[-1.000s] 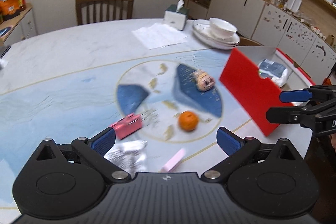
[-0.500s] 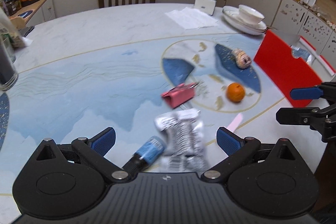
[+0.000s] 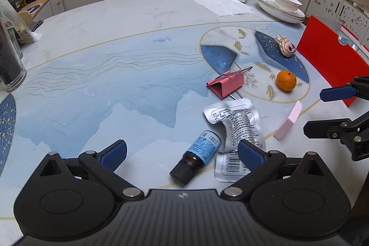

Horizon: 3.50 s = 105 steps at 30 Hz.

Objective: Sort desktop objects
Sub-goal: 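Grasp the blue dropper bottle with the left gripper while the right gripper grasps the pink eraser, then carry the dropper bottle and pink eraser with both grippers into the red box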

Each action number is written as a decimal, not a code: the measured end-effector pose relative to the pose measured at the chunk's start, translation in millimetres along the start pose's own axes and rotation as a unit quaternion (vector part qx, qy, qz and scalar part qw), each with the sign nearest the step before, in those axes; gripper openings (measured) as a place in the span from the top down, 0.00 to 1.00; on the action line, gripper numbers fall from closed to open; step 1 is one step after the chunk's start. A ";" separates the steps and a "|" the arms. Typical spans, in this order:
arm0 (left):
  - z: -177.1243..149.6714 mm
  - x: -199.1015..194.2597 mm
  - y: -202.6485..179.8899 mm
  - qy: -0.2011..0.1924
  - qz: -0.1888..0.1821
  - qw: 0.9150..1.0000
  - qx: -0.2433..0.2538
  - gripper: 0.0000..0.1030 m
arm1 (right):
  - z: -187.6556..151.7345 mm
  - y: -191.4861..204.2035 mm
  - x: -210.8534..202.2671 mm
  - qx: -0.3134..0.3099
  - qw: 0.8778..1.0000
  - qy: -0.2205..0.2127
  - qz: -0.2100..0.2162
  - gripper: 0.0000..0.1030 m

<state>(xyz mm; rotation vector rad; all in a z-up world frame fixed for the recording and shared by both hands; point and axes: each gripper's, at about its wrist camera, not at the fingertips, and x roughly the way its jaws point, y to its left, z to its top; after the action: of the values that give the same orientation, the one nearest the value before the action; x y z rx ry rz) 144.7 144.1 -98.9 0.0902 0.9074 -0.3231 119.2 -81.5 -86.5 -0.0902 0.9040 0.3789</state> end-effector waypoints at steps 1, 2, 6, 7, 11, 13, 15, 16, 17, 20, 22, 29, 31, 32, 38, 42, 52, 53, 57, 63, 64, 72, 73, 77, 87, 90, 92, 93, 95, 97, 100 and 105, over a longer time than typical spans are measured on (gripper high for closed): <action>-0.4 1.2 1.0 0.001 -0.001 1.000 0.003 0.00 | 0.2 1.4 2.3 -0.004 1.000 0.001 0.000 0.17; -1.0 2.4 2.0 0.003 -0.001 1.000 0.006 0.01 | 0.4 2.6 4.8 -0.009 1.000 0.002 -0.001 0.17; -2.7 4.9 5.4 0.007 -0.009 1.000 0.006 0.01 | 1.7 5.6 14.6 -0.021 1.000 0.009 -0.003 0.17; -3.0 5.2 6.2 0.007 -0.012 1.000 0.008 0.01 | 1.8 6.3 16.8 -0.022 1.000 0.010 -0.002 0.17; -3.3 8.2 6.6 0.012 -0.018 1.000 0.017 0.07 | 3.1 9.7 23.0 -0.029 0.999 0.014 0.003 0.18; -3.7 9.6 6.1 0.016 -0.023 0.999 0.021 0.11 | 4.3 11.3 25.5 -0.032 0.999 0.015 0.004 0.19; -4.1 10.8 5.5 0.018 -0.025 0.999 0.024 0.16 | 5.8 12.4 28.0 -0.033 0.999 0.017 0.006 0.21; -4.2 11.2 5.7 0.019 -0.026 0.999 0.024 0.21 | 6.6 12.4 29.6 -0.033 0.999 0.019 0.007 0.22; -4.3 11.8 6.1 0.020 -0.029 0.999 0.024 0.24 | 7.3 12.4 31.2 -0.034 0.999 0.020 0.007 0.24; -4.5 12.9 6.7 0.021 -0.033 0.999 0.024 0.26 | 8.8 12.7 36.5 -0.032 0.999 0.029 0.012 0.37; -4.7 12.3 6.3 0.019 -0.038 0.999 0.028 0.36 | 9.3 12.8 39.1 -0.032 0.999 0.034 0.013 0.43; -2.8 12.0 4.9 0.019 -0.056 0.998 0.028 0.55 | 10.6 12.9 42.3 -0.033 0.999 0.040 0.017 0.55; -2.6 12.1 4.2 0.020 -0.059 0.998 0.028 0.59 | 10.4 12.3 42.6 -0.033 0.998 0.043 0.017 0.58; -2.5 12.2 4.1 0.021 -0.061 0.997 0.028 0.62 | 10.6 11.8 42.9 -0.032 0.998 0.044 0.018 0.59; -1.5 12.4 2.5 0.022 -0.060 0.998 0.024 0.74 | 10.2 9.6 42.3 -0.031 0.998 0.044 0.017 0.61; -1.7 11.9 -0.1 0.022 -0.053 0.998 0.019 0.75 | 9.7 6.5 39.2 -0.031 0.999 0.041 0.016 0.61; -2.2 0.3 -2.1 0.012 -0.050 0.999 -0.012 0.78 | 7.3 -5.8 28.2 -0.023 0.999 0.035 0.012 0.61; -2.8 -0.5 -2.1 0.012 -0.050 0.999 -0.016 0.78 | 6.8 -7.4 26.8 -0.022 0.999 0.034 0.013 0.61; -5.3 -6.5 -3.9 0.009 -0.048 0.998 -0.029 0.78 | 5.0 -13.1 20.1 -0.018 0.999 0.031 0.014 0.61; -8.1 -11.9 -8.3 0.010 -0.043 0.998 -0.045 0.78 | 2.2 -22.4 6.2 -0.012 0.999 0.030 0.017 0.61; -8.5 -12.9 -9.1 0.010 -0.041 0.998 -0.047 0.78 | 1.8 -23.8 4.6 -0.013 0.999 0.032 0.016 0.61; -8.8 -28.8 -15.0 0.000 -0.029 0.997 -0.070 0.78 | -0.7 -37.7 -15.0 -0.011 0.999 0.025 0.025 0.61; -7.7 -31.2 -17.3 -0.003 -0.028 0.997 -0.073 0.78 | -0.4 -39.8 -17.8 -0.011 0.999 0.023 0.026 0.61; -2.4 -40.6 -28.6 -0.015 -0.025 0.996 -0.080 0.78 | 1.9 -48.0 -29.7 -0.010 0.999 0.020 0.029 0.61; 17.8 -53.5 -74.9 -0.038 -0.031 0.997 -0.066 0.78 | 11.8 -81.9 -69.4 -0.006 0.999 -0.011 0.037 0.61; 23.6 -53.1 -88.9 -0.042 -0.028 0.997 -0.059 0.78 | 15.6 -99.9 -82.0 0.004 0.999 -0.024 0.036 0.61; 26.9 -51.7 -97.0 -0.041 -0.027 0.997 -0.061 0.78 | 17.9 -112.4 -88.9 0.007 0.999 -0.031 0.031 0.61; 28.9 -51.6 -100.8 -0.042 -0.027 0.997 -0.063 0.78 | 18.9 -118.8 -92.1 0.007 0.999 -0.034 0.028 0.61; 33.7 -51.0 -109.9 -0.046 -0.029 0.997 -0.062 0.78 | 20.9 -131.9 -98.8 0.006 0.999 -0.039 0.022 0.61; 39.6 -50.4 -120.1 -0.051 -0.031 0.996 -0.059 0.78 | 22.0 -144.8 -105.1 0.005 0.999 -0.043 0.016 0.61; 49.4 -49.9 -136.4 -0.060 -0.035 0.996 -0.052 0.78 | 22.6 -165.2 -112.6 0.007 0.999 -0.048 0.006 0.61; 66.2 -44.1 -166.6 -0.068 -0.041 0.996 -0.036 0.78 | 19.1 -198.3 -118.6 0.014 0.999 -0.049 -0.003 0.61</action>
<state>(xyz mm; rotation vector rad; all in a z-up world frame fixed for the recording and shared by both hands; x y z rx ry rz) 117.6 -17.4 -13.7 -0.0353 0.7883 -0.3678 138.4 -295.0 1.8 -0.0482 0.8124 0.3618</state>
